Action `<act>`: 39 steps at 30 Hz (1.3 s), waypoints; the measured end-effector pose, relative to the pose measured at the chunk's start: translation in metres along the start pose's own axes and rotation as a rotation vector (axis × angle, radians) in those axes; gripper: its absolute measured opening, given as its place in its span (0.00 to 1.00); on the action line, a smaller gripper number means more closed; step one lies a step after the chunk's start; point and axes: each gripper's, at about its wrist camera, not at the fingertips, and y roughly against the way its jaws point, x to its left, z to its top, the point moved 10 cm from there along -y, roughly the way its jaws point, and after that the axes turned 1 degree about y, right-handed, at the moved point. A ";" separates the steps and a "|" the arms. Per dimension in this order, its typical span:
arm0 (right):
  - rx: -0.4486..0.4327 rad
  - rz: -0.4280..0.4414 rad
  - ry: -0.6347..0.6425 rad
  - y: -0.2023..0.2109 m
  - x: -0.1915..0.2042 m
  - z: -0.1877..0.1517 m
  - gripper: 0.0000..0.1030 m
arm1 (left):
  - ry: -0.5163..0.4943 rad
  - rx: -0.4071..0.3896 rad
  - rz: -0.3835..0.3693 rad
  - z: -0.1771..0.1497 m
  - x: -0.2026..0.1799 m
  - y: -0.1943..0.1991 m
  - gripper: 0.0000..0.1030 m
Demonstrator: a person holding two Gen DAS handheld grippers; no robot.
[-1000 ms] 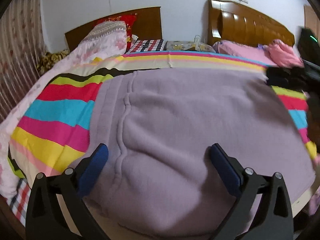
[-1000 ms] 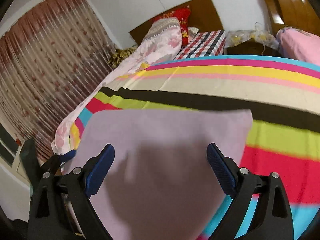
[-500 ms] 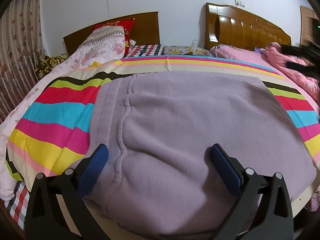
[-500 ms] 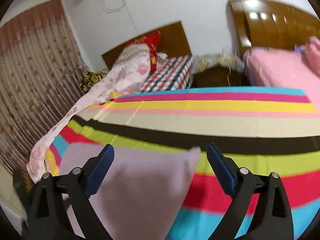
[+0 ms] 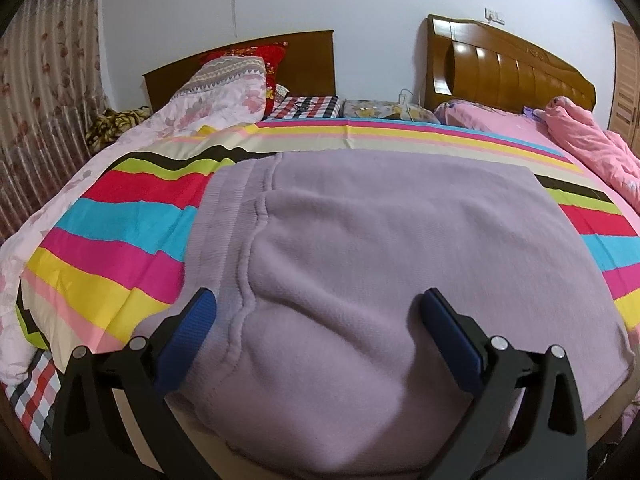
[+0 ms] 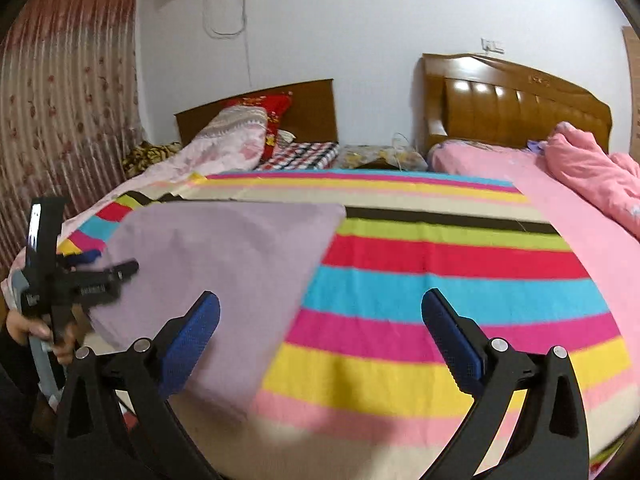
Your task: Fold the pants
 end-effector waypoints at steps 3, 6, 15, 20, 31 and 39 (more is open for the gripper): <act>0.025 0.009 -0.029 -0.001 -0.001 -0.014 0.95 | 0.003 -0.004 0.011 0.000 0.001 0.000 0.99; 0.031 0.015 -0.040 0.002 -0.001 -0.023 0.95 | 0.017 0.001 0.028 0.001 0.000 0.001 0.99; 0.014 0.023 0.089 0.015 0.026 -0.032 0.95 | 0.068 0.052 0.154 -0.001 0.003 0.023 0.99; -0.014 0.016 0.224 0.026 0.050 -0.033 0.95 | 0.084 -0.023 0.137 -0.007 -0.011 0.071 0.99; 0.008 0.043 0.281 0.026 0.065 -0.042 0.95 | 0.157 -0.085 0.121 -0.021 -0.032 0.105 0.99; 0.005 0.070 0.271 0.032 0.067 -0.044 0.95 | 0.121 -0.064 0.114 -0.034 -0.044 0.103 0.99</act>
